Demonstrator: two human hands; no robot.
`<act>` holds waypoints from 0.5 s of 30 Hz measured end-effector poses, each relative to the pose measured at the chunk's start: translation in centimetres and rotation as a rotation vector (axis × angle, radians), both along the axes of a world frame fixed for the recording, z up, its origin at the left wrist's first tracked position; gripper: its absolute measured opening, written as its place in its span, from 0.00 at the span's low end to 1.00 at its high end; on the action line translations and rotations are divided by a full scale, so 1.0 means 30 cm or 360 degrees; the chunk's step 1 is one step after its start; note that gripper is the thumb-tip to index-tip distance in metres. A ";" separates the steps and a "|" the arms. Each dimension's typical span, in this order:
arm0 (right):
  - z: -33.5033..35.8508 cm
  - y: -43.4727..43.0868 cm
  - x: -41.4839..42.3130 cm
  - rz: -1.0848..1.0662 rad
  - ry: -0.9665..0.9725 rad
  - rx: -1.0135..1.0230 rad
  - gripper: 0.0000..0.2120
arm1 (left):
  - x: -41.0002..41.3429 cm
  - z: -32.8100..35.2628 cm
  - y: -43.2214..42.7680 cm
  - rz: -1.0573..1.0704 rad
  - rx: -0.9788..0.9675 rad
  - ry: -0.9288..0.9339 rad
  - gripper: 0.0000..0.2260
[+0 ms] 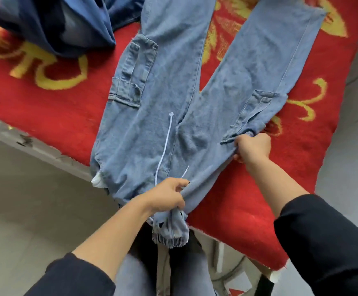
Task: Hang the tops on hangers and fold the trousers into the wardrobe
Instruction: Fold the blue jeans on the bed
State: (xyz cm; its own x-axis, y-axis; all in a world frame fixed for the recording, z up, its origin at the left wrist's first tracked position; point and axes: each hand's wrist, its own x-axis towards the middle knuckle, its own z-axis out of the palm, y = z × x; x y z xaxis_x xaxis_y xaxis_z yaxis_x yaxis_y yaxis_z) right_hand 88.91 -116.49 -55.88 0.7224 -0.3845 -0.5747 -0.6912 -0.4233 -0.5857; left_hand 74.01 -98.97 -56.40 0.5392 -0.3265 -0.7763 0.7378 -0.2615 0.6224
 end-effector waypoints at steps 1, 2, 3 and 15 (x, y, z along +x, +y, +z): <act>0.017 0.068 0.029 0.0039 -0.0113 -0.0057 0.07 | 0.002 0.017 0.059 0.0022 -0.0059 0.0008 0.19; 0.037 0.145 0.054 0.0114 -0.0197 -0.0084 0.10 | 0.002 0.032 0.115 0.0076 -0.0118 0.0024 0.19; 0.059 0.230 0.070 0.0201 -0.0278 -0.0074 0.10 | -0.003 0.037 0.173 0.0148 -0.0176 0.0057 0.19; -0.077 0.707 -0.137 0.1823 0.0138 -0.0014 0.10 | -0.299 -0.159 0.572 0.1163 0.0442 0.0756 0.15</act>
